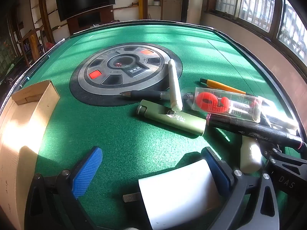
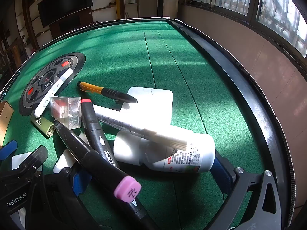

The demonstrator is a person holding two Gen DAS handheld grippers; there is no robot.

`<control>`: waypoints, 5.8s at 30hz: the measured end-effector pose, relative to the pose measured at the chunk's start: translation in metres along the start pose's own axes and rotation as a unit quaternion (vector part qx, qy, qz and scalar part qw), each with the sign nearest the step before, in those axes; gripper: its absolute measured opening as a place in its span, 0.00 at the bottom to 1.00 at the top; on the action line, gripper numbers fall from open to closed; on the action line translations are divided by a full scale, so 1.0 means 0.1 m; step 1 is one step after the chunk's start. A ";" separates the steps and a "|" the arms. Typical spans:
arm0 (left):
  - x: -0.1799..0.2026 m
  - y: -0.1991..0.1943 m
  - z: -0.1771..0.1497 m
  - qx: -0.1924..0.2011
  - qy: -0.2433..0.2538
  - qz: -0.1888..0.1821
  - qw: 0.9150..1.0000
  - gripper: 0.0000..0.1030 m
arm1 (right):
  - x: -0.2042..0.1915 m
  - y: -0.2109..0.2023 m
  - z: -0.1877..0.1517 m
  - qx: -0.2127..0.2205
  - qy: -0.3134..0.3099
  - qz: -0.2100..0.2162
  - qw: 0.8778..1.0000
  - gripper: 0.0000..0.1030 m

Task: Organize rigid objects
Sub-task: 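Grasp the white charger block with the left gripper and lift it, then carry the white charger block with the left gripper toward the cardboard box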

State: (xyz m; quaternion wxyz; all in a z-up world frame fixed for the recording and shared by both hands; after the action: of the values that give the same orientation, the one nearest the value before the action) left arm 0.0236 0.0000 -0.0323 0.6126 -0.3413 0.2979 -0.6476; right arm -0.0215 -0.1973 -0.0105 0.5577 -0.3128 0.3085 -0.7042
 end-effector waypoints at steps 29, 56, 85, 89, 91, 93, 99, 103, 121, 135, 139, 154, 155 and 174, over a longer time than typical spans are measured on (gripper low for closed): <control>0.00 0.00 0.00 0.001 0.001 0.001 1.000 0.99 | 0.00 0.00 0.00 0.000 0.001 0.001 1.000 1.00; -0.04 -0.14 -0.18 -0.016 0.008 -0.005 1.000 0.99 | 0.00 0.00 0.00 0.000 0.001 0.001 1.000 1.00; -0.62 -1.68 -0.04 0.188 -0.013 -0.042 0.981 1.00 | 0.40 -1.00 0.05 0.150 0.014 0.014 0.988 1.00; -0.85 -1.73 0.00 0.184 -0.048 -0.023 0.981 1.00 | 0.45 -1.17 0.28 0.222 0.035 0.046 0.973 1.00; -0.88 -1.54 -0.05 0.131 -0.065 -0.019 0.989 1.00 | 0.44 -0.97 0.39 0.197 0.052 0.060 0.977 1.00; -0.84 -1.36 -0.13 0.099 -0.063 -0.034 0.992 1.00 | 0.49 -0.81 0.36 0.195 0.081 0.067 0.975 1.00; -0.54 -1.06 -0.24 0.068 -0.048 -0.046 0.995 1.00 | 0.62 -0.52 0.29 0.141 0.098 0.067 0.983 1.00; -0.27 -0.98 -0.17 0.076 0.025 -0.061 0.995 0.99 | 0.56 -0.47 0.24 0.125 0.090 0.082 0.985 1.00; 0.32 -0.59 -0.47 -0.089 0.180 -0.264 0.943 0.94 | 0.46 -0.20 0.19 0.061 0.071 0.069 0.993 1.00; 0.49 -0.63 -0.63 -0.021 0.224 -0.079 0.971 0.73 | 0.47 -0.19 0.19 0.065 0.069 0.049 0.994 0.99; 0.33 -0.67 -0.60 -0.036 0.152 -0.134 0.979 0.47 | 0.46 -0.21 0.20 0.075 0.064 0.041 0.994 0.99; -0.92 -1.87 -0.72 0.084 -0.008 -0.204 0.975 0.48 | 0.51 -0.61 0.25 0.117 0.081 0.013 0.990 1.00; -1.00 -1.88 -0.72 0.089 -0.015 -0.203 0.975 0.48 | 0.41 -0.73 0.30 0.126 0.068 0.022 0.990 1.00; -2.24 -1.88 -0.72 0.123 -0.088 -0.127 0.980 0.48 | -1.69 0.44 0.95 -0.105 -0.105 0.068 0.987 0.25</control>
State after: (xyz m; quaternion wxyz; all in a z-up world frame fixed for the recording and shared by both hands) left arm -0.1421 0.2346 0.0589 0.5865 -0.3542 0.1150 -0.7193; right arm 0.1100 -0.0489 -0.0029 0.5974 -0.4203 0.3412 -0.5917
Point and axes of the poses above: each gripper's, at about its wrist camera, not at the fingertips, and y roughly the way its jaws point, x to its right, z to its top, the point moved 4 cm from there along y, roughly the way its jaws point, and after that the axes turned 4 degrees about -z, right-handed, at the moved point
